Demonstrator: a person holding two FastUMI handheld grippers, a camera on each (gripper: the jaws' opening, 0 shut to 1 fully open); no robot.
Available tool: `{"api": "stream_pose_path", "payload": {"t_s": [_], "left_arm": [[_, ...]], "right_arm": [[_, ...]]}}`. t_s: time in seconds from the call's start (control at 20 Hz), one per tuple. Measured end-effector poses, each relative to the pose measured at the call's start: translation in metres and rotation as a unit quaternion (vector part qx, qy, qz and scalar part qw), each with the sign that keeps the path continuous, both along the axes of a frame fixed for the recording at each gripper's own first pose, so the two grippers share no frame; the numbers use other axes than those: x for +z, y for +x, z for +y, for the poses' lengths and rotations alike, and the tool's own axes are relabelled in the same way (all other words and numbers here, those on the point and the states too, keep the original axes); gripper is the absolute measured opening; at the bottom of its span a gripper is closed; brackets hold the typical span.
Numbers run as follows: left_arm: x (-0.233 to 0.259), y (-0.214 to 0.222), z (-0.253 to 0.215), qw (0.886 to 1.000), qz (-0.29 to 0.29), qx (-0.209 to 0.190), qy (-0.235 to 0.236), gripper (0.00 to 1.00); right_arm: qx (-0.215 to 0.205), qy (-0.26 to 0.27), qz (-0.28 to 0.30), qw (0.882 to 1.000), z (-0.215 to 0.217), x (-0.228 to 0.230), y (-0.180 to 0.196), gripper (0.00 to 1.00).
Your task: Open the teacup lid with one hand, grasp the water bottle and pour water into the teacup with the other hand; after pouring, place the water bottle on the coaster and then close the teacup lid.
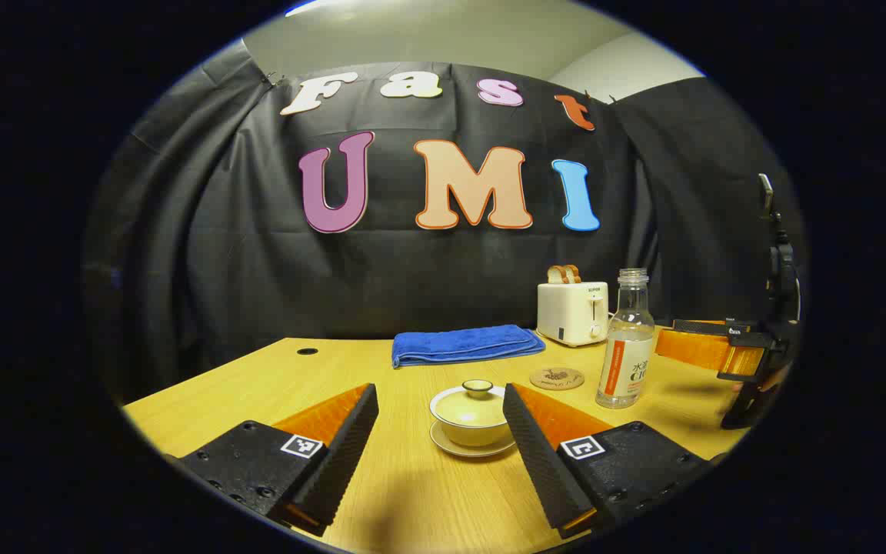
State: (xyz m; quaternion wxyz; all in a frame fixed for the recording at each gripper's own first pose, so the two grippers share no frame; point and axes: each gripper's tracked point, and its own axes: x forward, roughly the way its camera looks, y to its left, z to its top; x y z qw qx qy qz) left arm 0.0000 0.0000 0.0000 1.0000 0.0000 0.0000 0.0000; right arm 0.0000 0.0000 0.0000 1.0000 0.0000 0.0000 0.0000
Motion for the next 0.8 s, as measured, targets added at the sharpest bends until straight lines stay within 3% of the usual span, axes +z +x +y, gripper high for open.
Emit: {"api": "stream_pose_path", "payload": {"t_s": [0.3, 0.8], "left_arm": [[-0.0009, 0.0000, -0.0010, 1.000, 0.005, -0.004, -0.009, 0.95], [-0.0019, -0.0011, -0.0017, 1.000, 0.008, -0.008, -0.010, 0.96]], "right_arm": [[-0.003, -0.028, 0.005, 1.000, 0.0038, -0.0030, 0.0008, 0.96], [-0.011, -0.026, 0.007, 1.000, 0.0009, -0.0040, 0.0005, 0.94]]}}
